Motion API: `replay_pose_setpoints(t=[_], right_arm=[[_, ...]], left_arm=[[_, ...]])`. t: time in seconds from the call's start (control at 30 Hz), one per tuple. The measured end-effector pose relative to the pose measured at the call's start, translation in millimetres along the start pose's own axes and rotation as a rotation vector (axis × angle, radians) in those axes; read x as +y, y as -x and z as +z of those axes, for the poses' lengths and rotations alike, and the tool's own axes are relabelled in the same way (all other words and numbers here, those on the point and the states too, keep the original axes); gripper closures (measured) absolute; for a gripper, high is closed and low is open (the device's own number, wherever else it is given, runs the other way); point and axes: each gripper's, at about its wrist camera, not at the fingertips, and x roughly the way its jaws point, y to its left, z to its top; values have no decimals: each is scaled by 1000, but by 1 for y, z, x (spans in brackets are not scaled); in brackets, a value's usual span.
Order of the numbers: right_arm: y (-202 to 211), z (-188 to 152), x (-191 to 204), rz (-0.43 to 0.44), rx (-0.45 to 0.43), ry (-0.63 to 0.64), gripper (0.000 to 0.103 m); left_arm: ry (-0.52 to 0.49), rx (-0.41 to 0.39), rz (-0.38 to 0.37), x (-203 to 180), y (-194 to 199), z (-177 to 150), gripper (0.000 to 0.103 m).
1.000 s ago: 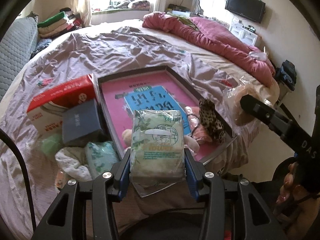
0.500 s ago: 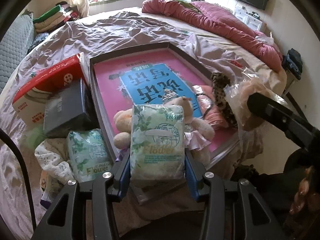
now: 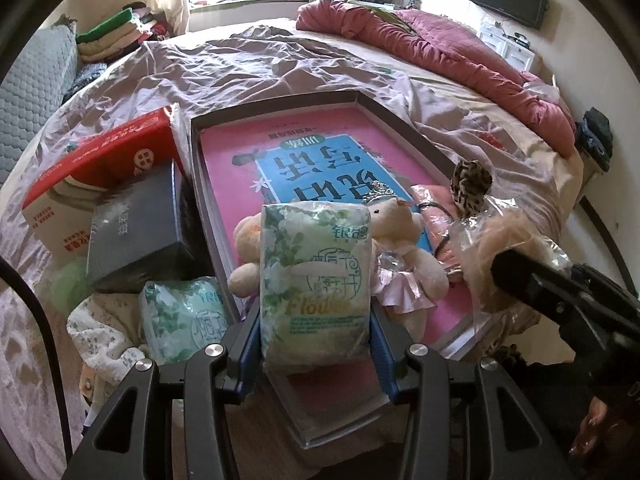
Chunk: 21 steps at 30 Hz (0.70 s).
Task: Organize soft objects
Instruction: 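Carry the wipes pack with left tool while right carries the plastic bag over the tray, then lower the wipes pack onto the tray and open left tool while right releases the bag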
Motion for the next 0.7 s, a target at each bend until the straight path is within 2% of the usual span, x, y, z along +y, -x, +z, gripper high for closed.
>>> replay_pose_setpoints(t=[0.27, 0.7], right_arm=[[-12, -3, 3, -8, 26, 16, 62], [-30, -10, 3, -82, 53, 52, 62]], left_arm=[[-8, -11, 3, 2, 0, 0, 56], [8, -17, -32, 6, 3, -3, 56]])
